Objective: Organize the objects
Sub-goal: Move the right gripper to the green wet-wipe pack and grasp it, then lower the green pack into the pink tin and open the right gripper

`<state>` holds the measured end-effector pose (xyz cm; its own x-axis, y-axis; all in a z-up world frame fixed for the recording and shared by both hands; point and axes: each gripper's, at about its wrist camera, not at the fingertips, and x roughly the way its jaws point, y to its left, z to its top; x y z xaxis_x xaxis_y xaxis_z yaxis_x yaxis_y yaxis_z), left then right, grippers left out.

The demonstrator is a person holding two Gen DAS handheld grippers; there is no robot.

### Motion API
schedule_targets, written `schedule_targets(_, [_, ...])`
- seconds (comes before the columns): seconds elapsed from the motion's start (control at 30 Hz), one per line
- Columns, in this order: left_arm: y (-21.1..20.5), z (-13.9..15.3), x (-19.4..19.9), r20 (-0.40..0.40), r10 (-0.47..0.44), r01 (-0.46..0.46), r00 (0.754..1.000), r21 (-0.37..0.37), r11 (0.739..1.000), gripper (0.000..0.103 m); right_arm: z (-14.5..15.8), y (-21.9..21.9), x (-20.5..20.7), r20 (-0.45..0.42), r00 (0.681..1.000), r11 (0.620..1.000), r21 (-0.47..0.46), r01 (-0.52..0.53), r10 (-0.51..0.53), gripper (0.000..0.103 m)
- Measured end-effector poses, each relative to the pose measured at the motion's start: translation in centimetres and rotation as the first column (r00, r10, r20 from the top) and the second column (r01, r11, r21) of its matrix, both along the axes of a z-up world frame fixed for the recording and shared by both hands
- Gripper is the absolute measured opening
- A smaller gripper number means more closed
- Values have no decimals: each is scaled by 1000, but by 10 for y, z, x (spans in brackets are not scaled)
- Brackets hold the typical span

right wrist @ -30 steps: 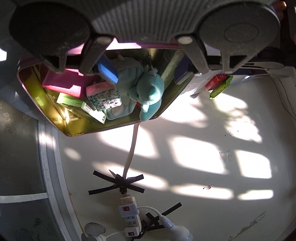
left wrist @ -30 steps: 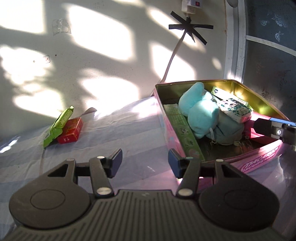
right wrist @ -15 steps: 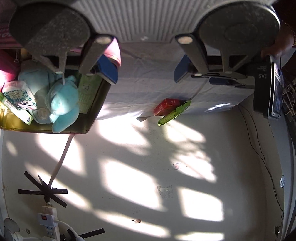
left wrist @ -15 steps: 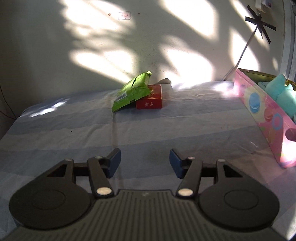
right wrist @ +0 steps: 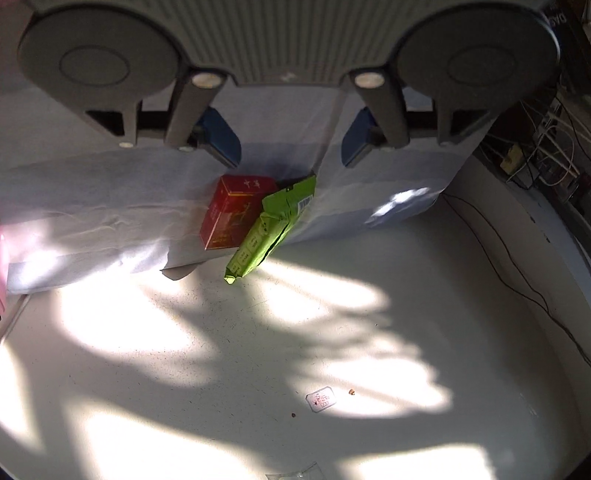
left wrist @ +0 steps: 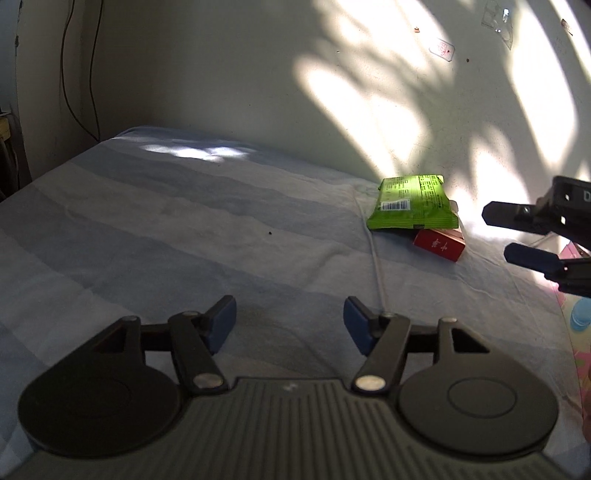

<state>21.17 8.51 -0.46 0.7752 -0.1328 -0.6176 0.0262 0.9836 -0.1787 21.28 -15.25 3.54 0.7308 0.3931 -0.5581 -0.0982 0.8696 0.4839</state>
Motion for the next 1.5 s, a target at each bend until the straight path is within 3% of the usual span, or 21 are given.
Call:
schedule_targets(0.1, [0,0,5,-8,-6,5,1000,-11,1000,68,-12,2,39,-41,999,998,57,23,-20,63])
schedule_targets(0.27, [14,2,10,-30,-4,1,1000,-105,994,68,-30,16,76,-125,990,997,19,74,-71,63])
schedule_targets(0.3, [16,2,10,-33,-3,-1,999,-122,993,68,-31,19,78,-114,991,997,12,71,-70,59])
schedule_targets(0.37, [19,1,12,-36,2,-7,999,-142,990,67,-31,25,80,-129,991,999,-2,41,-41,30])
schedule_targets(0.43, [21,2,12,-33,-2,-3,999,-160,987,67,-28,27,69,-126,992,1000,12,15,-13,24])
schedule_targets(0.57, [27,8,9,23,-46,50,999,-233,971,68,-17,29,26,-96,993,998,7,-65,65,23])
schedule_targets(0.67, [21,9,6,43,-150,156,988,-291,944,73,-16,24,-23,-89,987,991,7,-136,136,23])
schedule_targets(0.77, [6,3,7,24,-298,288,954,-339,896,73,-23,11,-74,-122,979,986,34,-162,165,23])
schedule_targets(0.87, [-13,1,0,31,-441,423,897,-353,835,72,-29,-8,-126,-127,980,987,66,-148,156,23])
schedule_targets(1.03, [-47,-3,-25,47,-647,625,761,-324,711,72,-26,-44,-196,-92,989,992,57,-114,119,24])
schedule_targets(1.1, [-59,-4,-36,47,-691,665,722,-324,673,72,-25,-54,-213,-87,988,991,49,-121,125,26])
schedule_targets(1.2, [-75,-4,-50,40,-730,692,682,-357,627,72,-29,-63,-230,-80,991,994,3,-112,112,40])
schedule_targets(1.23, [-80,-6,-55,29,-741,695,671,-373,615,72,-30,-63,-232,-62,992,993,-9,-113,113,40])
schedule_targets(1.37, [-97,-13,-63,-37,-731,668,681,-376,642,71,-28,-59,-229,-22,993,991,-64,-116,115,45])
schedule_targets(1.4, [-100,-13,-67,-34,-719,660,694,-369,654,70,-28,-54,-227,-9,992,988,-92,-127,127,46])
schedule_targets(1.43, [-103,-12,-70,-39,-718,661,695,-360,659,66,-28,-50,-225,0,990,984,-112,-138,139,47])
schedule_targets(1.5, [-106,-8,-76,-51,-695,650,717,-311,694,58,-26,-41,-224,16,988,975,-168,-148,153,45])
